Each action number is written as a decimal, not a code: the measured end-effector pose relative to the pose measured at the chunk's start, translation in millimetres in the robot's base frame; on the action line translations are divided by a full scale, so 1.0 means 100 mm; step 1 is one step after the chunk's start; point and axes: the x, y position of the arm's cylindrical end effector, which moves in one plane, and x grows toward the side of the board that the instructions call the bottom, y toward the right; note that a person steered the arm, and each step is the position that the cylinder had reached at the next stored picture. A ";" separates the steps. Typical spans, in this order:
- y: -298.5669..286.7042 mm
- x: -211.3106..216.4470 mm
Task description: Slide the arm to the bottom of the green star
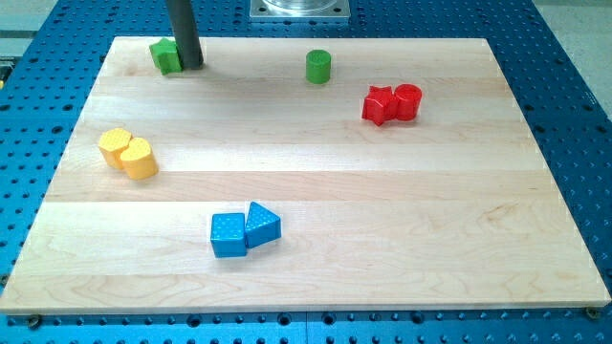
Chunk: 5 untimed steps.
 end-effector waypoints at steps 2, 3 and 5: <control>0.12 0.47; -0.37 0.49; -0.40 0.52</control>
